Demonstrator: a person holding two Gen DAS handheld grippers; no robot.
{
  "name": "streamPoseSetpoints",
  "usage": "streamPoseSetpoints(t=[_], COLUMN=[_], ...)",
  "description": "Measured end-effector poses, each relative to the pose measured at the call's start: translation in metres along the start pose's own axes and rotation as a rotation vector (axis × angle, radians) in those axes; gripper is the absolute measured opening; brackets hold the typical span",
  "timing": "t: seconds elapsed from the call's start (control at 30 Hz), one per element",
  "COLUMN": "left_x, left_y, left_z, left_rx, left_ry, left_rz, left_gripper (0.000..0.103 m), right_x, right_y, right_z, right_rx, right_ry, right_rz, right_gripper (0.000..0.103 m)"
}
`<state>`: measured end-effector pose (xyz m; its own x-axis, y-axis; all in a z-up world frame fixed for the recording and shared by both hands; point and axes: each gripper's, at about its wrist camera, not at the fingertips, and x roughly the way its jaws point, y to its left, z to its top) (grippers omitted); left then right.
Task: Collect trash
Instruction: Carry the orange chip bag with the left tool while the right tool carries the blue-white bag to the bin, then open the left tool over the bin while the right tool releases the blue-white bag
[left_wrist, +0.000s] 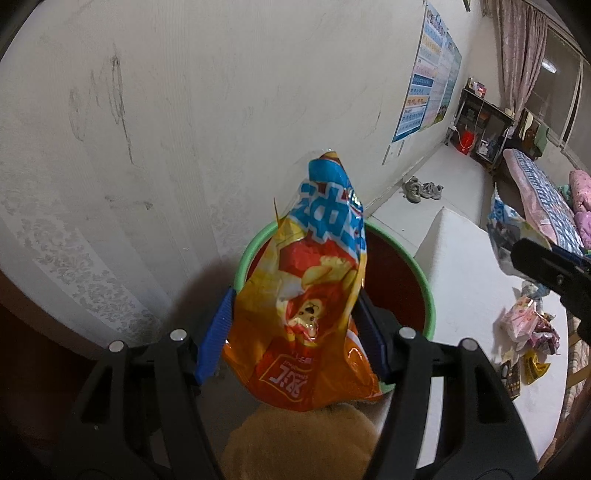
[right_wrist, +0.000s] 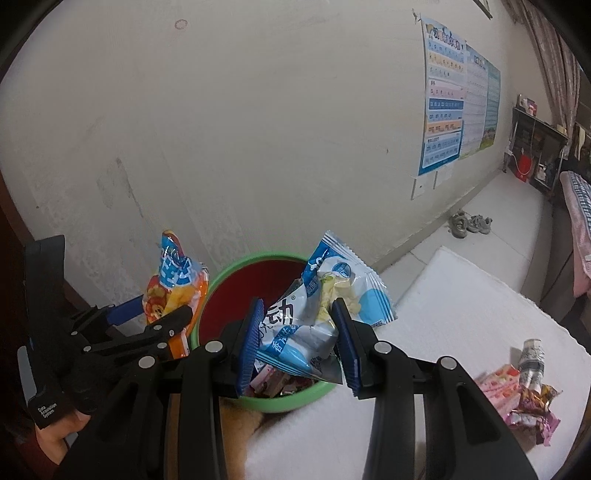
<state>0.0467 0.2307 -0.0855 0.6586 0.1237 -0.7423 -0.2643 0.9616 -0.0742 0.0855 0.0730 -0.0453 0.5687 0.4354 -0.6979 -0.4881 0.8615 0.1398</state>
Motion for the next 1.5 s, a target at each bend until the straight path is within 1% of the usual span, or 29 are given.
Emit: streamPoseSetpoints(t=[0.2,0.53,0.97,1.4,1.43,1.47,1.5], left_x=[0.01,0.034,0.052,0.069,0.071,0.073,0.074], left_y=[-0.002,0.0,-0.002,0.002,0.002,0.001,0.001], left_z=[0.005,0.007,0.009,0.015,0.014,0.014,0.014], left_rx=[0.007,-0.007,-0.008,-0.028,-0.026,-0.021,-0.019], left_ry=[0.007,0.056,0.092,0.116,0.12,0.13,0.13], left_rz=[0.001,-0.02,-0.03,-0.047,-0.049,-0.05,-0.047], left_gripper=[0.061,0.061,0.061,0.062,0.064,0.072,0.078], right_x=[0.013,0.03,0.041,0.048,0.049,0.048,0.048], right_y=[-0.004,-0.007,-0.012,-0.02,-0.02,-0.019,-0.02], right_z=[0.004,0.003,0.002,0.007,0.008,0.007,0.007], right_rx=[0.003,-0.005,0.019,0.061,0.066,0.07,0.076], right_ry=[0.017,0.049,0.069,0.064,0.06,0.056,0.05], right_rz=[0.01,0.009,0.014,0.056,0.06,0.06,0.062], right_gripper=[0.039,0.039,0.039,0.039,0.044,0.049,0.058])
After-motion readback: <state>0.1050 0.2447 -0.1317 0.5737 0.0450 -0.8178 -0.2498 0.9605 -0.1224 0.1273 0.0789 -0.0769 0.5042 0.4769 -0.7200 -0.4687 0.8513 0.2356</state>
